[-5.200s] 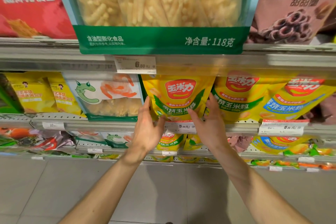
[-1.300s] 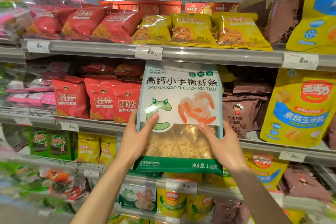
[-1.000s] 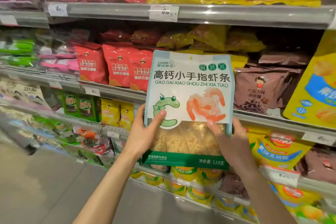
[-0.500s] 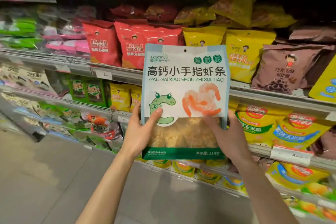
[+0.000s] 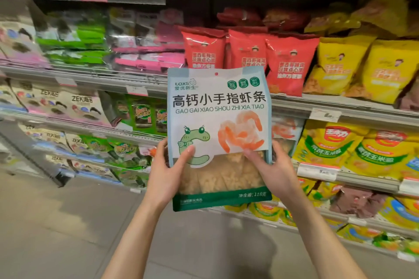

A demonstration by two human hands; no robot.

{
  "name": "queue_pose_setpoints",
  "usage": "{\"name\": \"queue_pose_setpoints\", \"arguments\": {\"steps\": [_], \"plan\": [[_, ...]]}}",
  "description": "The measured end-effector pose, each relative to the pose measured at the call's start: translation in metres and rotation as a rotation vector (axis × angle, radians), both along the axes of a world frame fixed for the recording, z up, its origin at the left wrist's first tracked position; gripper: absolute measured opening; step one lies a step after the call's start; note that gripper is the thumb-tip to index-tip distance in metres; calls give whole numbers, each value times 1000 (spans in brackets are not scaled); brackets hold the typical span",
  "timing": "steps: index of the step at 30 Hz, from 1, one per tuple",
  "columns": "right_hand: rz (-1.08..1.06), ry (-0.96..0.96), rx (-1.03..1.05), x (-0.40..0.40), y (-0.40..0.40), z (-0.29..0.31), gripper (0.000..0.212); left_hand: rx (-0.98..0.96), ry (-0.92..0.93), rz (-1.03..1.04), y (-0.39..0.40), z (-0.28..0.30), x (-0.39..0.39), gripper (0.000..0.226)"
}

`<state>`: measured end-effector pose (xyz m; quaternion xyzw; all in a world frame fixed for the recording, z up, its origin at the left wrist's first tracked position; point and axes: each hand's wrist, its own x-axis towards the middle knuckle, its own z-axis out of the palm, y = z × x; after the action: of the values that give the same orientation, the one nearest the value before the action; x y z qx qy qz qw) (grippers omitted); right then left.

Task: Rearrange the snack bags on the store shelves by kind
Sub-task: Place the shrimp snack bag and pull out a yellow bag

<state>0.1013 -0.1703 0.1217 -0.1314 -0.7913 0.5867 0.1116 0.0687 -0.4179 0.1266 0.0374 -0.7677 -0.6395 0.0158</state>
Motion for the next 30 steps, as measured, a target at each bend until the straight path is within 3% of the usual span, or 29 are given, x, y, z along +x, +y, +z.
{"name": "queue_pose_setpoints", "arguments": {"steps": [3, 12, 17, 25, 30], "plan": [[76, -7, -11, -26, -41, 0, 37, 28, -4, 51, -40, -2, -13, 56], [155, -7, 25, -123, -112, -22, 67, -16, -67, 103, -118, -12, -87, 57], [215, -26, -12, -174, -130, -29, 52, -95, -85, 67, -144, 2, -135, 75], [181, -36, 25, -194, -141, -53, 53, -150, -127, -139, -169, -18, -186, 62], [33, -132, 38, -173, -137, -84, 74, -160, -187, -347, -165, -52, -209, 47]]}}
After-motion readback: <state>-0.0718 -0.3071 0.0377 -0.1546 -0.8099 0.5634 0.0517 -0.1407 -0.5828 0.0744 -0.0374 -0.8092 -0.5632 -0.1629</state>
